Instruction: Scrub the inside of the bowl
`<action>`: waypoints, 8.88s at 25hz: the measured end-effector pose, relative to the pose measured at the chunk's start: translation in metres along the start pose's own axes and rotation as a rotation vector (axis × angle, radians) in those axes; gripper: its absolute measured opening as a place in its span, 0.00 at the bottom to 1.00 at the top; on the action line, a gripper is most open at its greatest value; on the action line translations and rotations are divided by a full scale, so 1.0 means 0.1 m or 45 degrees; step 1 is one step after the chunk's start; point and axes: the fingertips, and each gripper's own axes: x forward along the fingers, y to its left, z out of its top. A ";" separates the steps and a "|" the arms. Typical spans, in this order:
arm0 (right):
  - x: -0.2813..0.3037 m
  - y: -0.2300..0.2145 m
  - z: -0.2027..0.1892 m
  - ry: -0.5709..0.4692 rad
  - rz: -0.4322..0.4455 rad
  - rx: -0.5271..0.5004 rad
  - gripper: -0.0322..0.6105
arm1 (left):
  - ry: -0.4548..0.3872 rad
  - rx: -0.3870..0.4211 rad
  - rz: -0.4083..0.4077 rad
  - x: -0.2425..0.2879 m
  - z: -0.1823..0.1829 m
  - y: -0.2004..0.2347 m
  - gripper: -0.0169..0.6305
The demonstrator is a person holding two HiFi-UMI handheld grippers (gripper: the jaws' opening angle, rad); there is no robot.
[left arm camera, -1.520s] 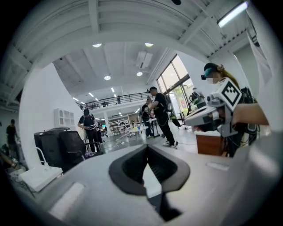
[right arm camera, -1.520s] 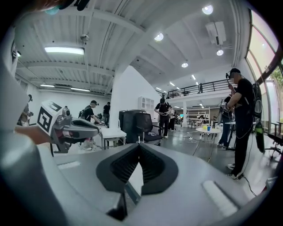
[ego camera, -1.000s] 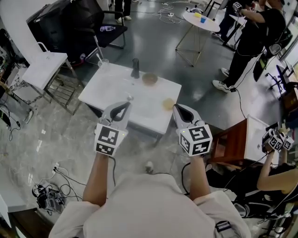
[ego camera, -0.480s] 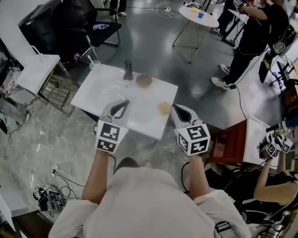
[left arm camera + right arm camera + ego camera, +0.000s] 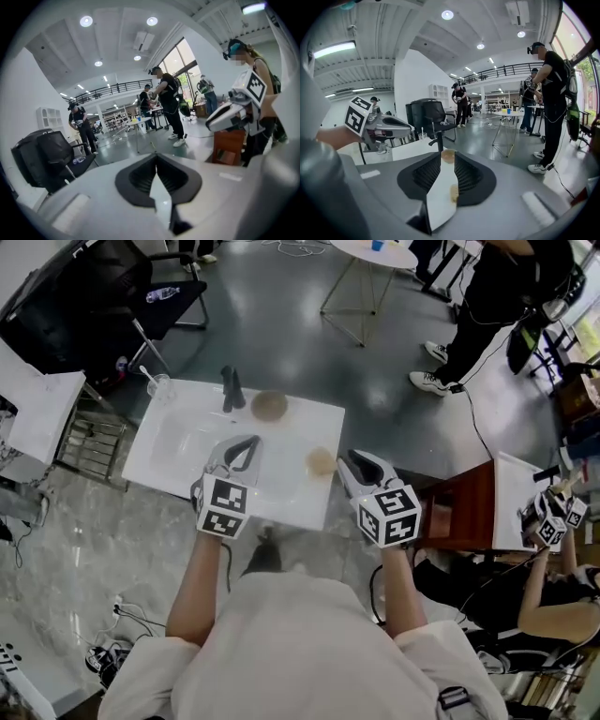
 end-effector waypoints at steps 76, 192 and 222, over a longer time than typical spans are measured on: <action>1.15 -0.16 -0.50 0.231 0.141 0.174 0.46 | 0.091 -0.612 -0.757 1.25 -0.92 -0.19 0.05; -0.53 1.47 -0.60 0.256 0.894 0.107 0.45 | -0.543 -0.603 -1.055 -0.98 -0.57 -1.23 0.05; -0.28 1.46 -1.08 0.389 0.777 -0.014 0.45 | -0.797 -0.577 -1.091 -1.24 -0.03 -1.18 0.05</action>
